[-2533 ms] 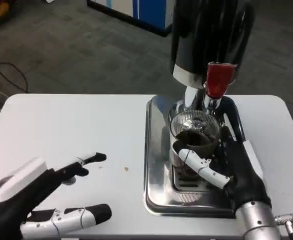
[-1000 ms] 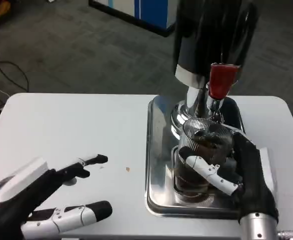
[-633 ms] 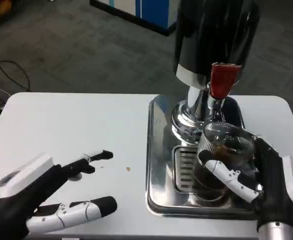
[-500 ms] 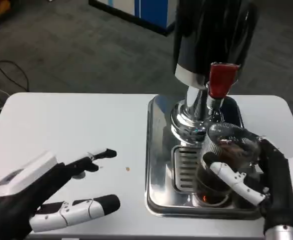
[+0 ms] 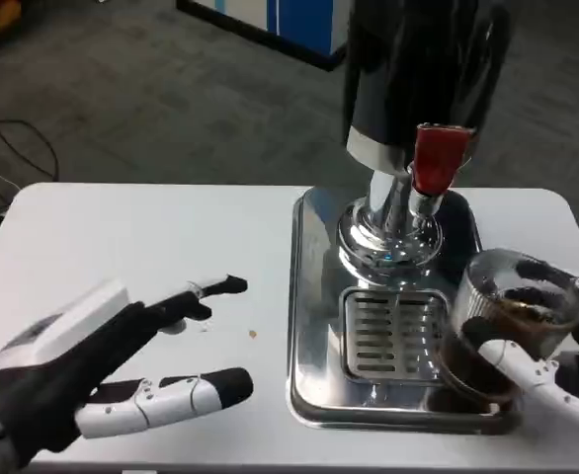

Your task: Grasp the cup under the faucet to collect the drink, then remove the cup.

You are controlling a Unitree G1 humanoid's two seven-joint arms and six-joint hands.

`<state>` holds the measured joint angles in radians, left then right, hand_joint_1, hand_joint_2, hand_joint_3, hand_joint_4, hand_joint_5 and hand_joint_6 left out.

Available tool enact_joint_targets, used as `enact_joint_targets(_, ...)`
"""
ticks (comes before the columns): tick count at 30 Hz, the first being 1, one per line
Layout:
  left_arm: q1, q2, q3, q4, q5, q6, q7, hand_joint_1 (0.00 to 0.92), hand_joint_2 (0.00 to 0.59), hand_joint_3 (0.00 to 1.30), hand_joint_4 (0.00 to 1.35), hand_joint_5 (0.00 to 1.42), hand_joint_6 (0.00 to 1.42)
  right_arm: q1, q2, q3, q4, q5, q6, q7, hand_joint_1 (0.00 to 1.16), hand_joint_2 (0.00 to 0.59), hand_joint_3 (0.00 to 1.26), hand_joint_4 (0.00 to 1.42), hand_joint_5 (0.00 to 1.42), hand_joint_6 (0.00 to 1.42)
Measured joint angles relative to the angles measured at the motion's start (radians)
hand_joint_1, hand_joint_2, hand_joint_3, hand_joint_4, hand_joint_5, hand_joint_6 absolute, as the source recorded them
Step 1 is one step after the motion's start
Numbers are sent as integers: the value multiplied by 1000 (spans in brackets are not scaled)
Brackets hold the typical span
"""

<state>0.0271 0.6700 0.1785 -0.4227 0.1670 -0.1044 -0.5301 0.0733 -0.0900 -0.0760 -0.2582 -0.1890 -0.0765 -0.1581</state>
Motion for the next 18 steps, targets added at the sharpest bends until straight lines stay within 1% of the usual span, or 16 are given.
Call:
enact_joint_targets(2,-6,0,-6,0,1,0,0,25,65,156,96,176,239,14,-6,-12,-16,11,-5,14,821,163,927,1130,1421,1378)
enact_joint_targets(7,-29,0,-15,-2,4,4,0,7,61,155,87,174,238,61,-41,-45,-50,41,-22,64,821,163,951,1168,1424,1413)
enact_joint_targets(12,-33,-1,-35,-24,21,21,0,0,62,149,86,174,238,117,-75,-78,-91,64,-62,122,821,169,983,1199,1424,1424)
enact_joint_targets(18,-33,-5,-37,-101,38,58,1,0,60,145,78,163,226,153,-84,-104,-132,88,-90,169,821,171,1006,1213,1424,1424)
